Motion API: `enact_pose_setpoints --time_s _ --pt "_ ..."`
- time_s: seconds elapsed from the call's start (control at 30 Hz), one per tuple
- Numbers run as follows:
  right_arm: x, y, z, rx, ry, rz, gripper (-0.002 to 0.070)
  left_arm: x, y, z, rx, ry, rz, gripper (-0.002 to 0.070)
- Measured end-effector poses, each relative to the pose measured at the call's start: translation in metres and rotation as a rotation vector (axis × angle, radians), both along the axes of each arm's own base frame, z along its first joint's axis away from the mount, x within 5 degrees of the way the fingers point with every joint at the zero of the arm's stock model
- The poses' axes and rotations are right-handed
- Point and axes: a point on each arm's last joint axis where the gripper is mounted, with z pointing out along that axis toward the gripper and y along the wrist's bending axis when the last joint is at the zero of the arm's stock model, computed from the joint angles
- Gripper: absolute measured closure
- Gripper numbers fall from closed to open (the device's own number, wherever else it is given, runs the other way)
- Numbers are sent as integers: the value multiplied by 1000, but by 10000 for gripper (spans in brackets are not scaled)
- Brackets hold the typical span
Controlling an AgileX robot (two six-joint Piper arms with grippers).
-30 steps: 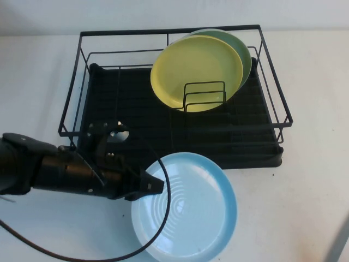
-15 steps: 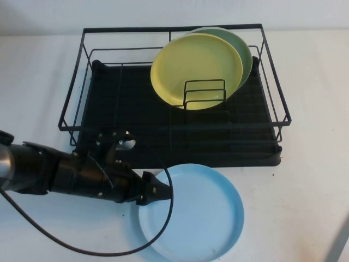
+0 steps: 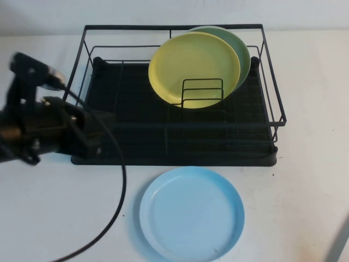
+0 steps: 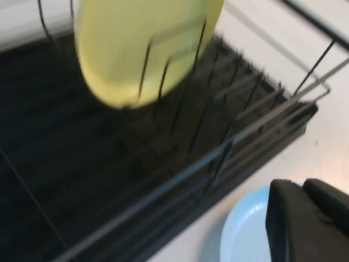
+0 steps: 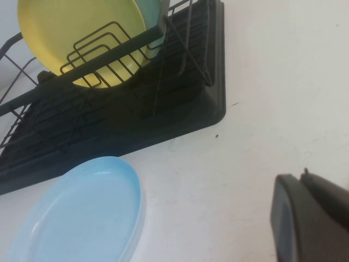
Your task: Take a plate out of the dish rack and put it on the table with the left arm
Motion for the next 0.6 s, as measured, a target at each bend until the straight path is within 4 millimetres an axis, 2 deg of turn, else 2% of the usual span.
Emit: enact_pose_setpoints --time_s 0.1,0.2,0.3,0.4,0.5,0.6 --pt "0 0 0 2 0 0 696 -30 7 28 13 -145 29 671" --pt "0 0 0 2 0 0 696 -57 15 38 8 -234 90 674" --pt "0 0 0 2 0 0 696 -77 22 38 -35 -251 169 675" --pt "0 0 0 2 0 0 696 -96 23 29 -73 -223 165 675" --pt "0 0 0 2 1 1 696 -109 21 20 -92 -191 128 675" --pt "0 0 0 2 2 1 696 -114 22 20 -95 -201 126 675"
